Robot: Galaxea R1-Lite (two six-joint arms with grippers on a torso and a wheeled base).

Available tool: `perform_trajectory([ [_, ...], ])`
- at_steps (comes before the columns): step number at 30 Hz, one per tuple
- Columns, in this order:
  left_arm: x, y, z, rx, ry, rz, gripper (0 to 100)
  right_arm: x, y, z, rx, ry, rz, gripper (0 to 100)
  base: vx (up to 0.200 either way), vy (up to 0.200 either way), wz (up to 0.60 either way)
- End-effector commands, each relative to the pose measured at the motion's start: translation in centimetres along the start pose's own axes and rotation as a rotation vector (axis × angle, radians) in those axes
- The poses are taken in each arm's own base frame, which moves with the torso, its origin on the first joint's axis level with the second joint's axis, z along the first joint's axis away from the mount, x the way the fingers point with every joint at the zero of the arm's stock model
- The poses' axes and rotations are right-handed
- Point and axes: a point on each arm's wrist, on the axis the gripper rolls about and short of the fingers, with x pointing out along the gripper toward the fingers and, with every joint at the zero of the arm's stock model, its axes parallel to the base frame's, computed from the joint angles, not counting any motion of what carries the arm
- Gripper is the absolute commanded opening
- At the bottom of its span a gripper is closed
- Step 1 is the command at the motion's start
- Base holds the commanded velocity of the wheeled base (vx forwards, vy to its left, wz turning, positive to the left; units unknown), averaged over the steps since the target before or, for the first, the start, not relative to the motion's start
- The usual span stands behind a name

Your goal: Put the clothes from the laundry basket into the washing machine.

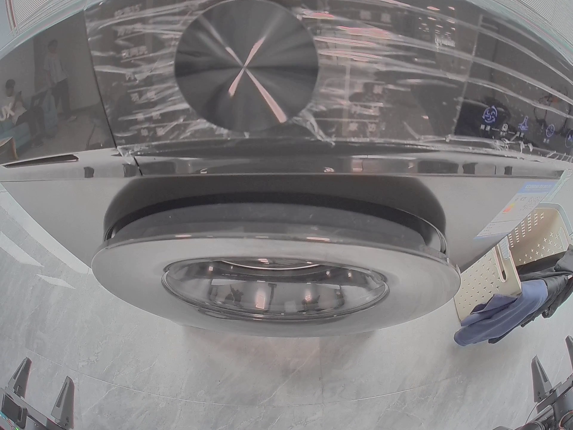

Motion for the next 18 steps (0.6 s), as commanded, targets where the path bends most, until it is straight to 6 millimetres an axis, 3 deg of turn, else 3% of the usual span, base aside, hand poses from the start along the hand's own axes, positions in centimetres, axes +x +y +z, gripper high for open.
perform_trajectory([
  [1,0.0,0.0,-0.4,0.000,-0.003,0.001,100,0.1,0.0,-0.5,-0.006,0.010,0.003,100,0.000,0.000,0.00],
  [9,0.0,0.0,-0.4,0.000,-0.003,0.001,100,0.1,0.0,-0.3,-0.010,-0.008,0.005,100,0.000,0.000,0.00],
  [12,0.0,0.0,-0.4,0.000,-0.003,0.001,100,-1.2,-0.1,5.5,0.007,-0.210,-0.012,100,0.000,0.000,0.00],
  [13,0.0,0.0,-0.4,0.001,-0.003,-0.001,100,-1.0,-0.2,8.5,0.017,-0.227,-0.008,100,0.000,0.000,0.00],
  [14,0.0,0.0,-0.4,0.001,-0.003,-0.001,100,-0.5,-0.2,9.8,0.021,-0.215,-0.001,100,0.000,0.000,0.00],
  [16,0.0,0.0,-0.4,0.001,-0.003,-0.001,100,0.5,-0.2,10.1,0.031,-0.146,0.038,100,0.000,0.000,0.00],
  [18,0.0,0.0,-0.4,0.001,-0.003,-0.001,100,1.9,0.0,8.6,0.085,-0.016,0.136,100,0.000,0.000,0.00],
])
